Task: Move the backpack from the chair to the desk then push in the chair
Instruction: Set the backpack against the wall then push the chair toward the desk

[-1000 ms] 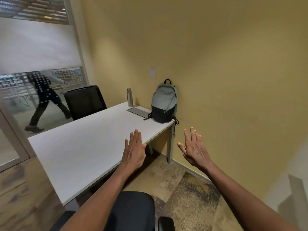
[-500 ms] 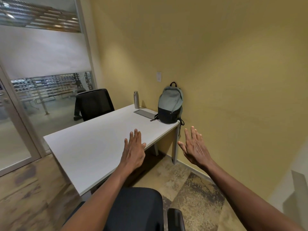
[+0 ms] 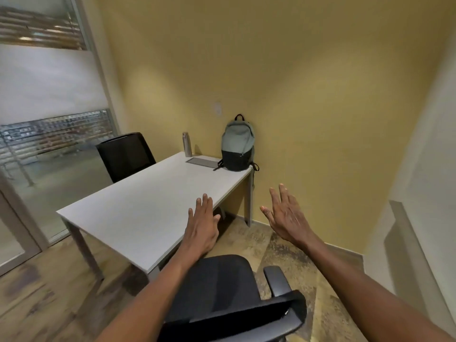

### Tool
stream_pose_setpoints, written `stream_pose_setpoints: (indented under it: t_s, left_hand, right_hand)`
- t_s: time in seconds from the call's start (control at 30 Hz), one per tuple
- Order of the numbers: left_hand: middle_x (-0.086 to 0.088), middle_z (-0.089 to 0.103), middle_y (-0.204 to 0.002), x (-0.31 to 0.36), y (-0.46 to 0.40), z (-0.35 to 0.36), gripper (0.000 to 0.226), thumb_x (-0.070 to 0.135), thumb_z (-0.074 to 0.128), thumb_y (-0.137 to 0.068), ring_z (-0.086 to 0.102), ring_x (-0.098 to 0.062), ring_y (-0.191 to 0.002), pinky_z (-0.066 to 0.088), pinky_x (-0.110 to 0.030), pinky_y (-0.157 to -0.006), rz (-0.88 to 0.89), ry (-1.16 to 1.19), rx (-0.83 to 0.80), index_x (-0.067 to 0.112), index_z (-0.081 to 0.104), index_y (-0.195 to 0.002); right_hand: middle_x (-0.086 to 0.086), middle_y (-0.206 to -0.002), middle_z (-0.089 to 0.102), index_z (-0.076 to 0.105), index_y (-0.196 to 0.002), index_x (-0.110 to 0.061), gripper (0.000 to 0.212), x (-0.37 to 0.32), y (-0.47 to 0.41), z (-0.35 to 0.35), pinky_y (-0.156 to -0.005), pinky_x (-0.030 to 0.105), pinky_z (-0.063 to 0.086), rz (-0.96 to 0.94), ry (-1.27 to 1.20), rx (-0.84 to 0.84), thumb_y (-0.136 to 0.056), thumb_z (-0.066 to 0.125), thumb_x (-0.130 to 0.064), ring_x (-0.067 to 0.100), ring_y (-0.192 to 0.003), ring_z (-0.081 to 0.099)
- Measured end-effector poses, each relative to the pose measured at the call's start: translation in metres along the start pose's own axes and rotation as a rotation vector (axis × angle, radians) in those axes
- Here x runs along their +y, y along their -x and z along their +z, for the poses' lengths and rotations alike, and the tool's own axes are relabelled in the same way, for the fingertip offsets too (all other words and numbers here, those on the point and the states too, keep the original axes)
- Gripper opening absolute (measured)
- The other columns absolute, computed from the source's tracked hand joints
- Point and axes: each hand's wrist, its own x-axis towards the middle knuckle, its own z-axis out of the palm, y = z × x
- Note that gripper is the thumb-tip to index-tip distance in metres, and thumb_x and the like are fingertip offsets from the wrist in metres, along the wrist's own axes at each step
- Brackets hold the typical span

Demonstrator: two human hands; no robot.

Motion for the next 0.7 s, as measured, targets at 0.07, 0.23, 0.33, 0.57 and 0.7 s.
stream_pose_setpoints:
  t_s: [0.07, 0.23, 0.33, 0.57, 0.7]
  left_hand:
    - [-0.006, -0.004, -0.166, -0.011, 0.019, -0.007, 0.058, 0.029, 0.026, -0.106, -0.007, -0.024, -0.153, -0.002, -0.044, -0.124, 0.012, 0.024, -0.009, 0.011, 0.004, -0.157]
    - [-0.009, -0.001, -0.166, -0.026, 0.064, -0.010, 0.059, 0.030, 0.028, -0.106, -0.004, -0.025, -0.153, 0.000, -0.046, -0.124, 0.048, 0.032, -0.063, 0.009, 0.005, -0.156]
    - [-0.009, -0.001, -0.166, -0.029, 0.080, -0.011, 0.059, 0.032, 0.026, -0.106, -0.004, -0.025, -0.153, -0.003, -0.042, -0.121, 0.065, 0.022, -0.044, 0.009, 0.005, -0.156]
    - [-0.009, -0.002, -0.166, -0.027, 0.112, -0.014, 0.060, 0.035, 0.025, -0.106, -0.004, -0.025, -0.152, -0.006, -0.038, -0.118, 0.062, 0.023, -0.031, 0.010, 0.005, -0.157]
    - [-0.009, -0.001, -0.166, -0.023, 0.131, -0.019, 0.061, 0.036, 0.025, -0.106, -0.005, -0.024, -0.152, -0.003, -0.040, -0.121, 0.045, 0.042, -0.023, 0.010, 0.005, -0.157]
  right_hand:
    - [0.024, -0.166, 0.009, 0.017, -0.159, -0.011, 0.072, -0.021, 0.023, -0.002, -0.126, 0.049, 0.015, 0.015, -0.008, -0.008, -0.104, 0.026, -0.056, 0.035, -0.154, 0.013]
    - [0.024, -0.166, 0.008, 0.017, -0.159, -0.011, 0.075, -0.054, 0.073, -0.007, -0.126, 0.048, 0.014, 0.054, 0.011, -0.050, -0.102, 0.022, -0.060, 0.035, -0.154, 0.013]
    - [0.024, -0.166, 0.007, 0.017, -0.159, -0.011, 0.076, -0.062, 0.096, -0.011, -0.126, 0.048, 0.014, 0.067, 0.012, -0.056, -0.101, 0.022, -0.060, 0.034, -0.155, 0.012]
    - [0.023, -0.167, 0.008, 0.014, -0.160, -0.011, 0.076, -0.068, 0.132, -0.022, -0.126, 0.046, 0.014, 0.067, -0.006, -0.055, -0.102, 0.022, -0.060, 0.033, -0.155, 0.013]
    - [0.020, -0.167, 0.005, 0.011, -0.160, -0.013, 0.076, -0.073, 0.152, -0.017, -0.126, 0.042, 0.010, 0.066, -0.024, -0.100, -0.102, 0.018, -0.061, 0.031, -0.155, 0.011]
